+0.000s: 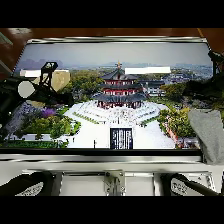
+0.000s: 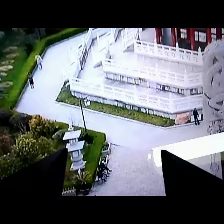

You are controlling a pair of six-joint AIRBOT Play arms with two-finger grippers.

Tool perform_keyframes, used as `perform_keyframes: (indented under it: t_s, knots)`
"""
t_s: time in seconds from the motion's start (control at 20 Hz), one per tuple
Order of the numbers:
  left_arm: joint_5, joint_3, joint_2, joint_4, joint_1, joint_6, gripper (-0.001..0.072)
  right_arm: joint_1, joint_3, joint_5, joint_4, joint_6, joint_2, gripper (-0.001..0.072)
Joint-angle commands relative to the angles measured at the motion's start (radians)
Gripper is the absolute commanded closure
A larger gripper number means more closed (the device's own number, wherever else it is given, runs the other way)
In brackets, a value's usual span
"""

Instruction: Fold the shirts.

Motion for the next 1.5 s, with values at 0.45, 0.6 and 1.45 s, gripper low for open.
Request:
perform_keyframes:
  t_s: [0.45, 0.6, 1.45]
  knots:
    - [0.105, 0.271, -0.281, 0.051, 0.461, -0.18, -0.0011, 0.001, 0.001, -0.161, 0.047, -0.036, -0.001, 0.0134]
    - [-0.003, 0.365, -0.447, -0.128, 0.633, -0.191, -0.0012, 0.001, 0.001, -0.189, 0.105, -0.055, -0.001, 0.0134]
    - [0.114, 0.419, -0.631, -0.275, 0.664, 0.009, 0.0663, 0.001, 0.001, -0.179, 0.205, -0.079, -0.001, 0.0135]
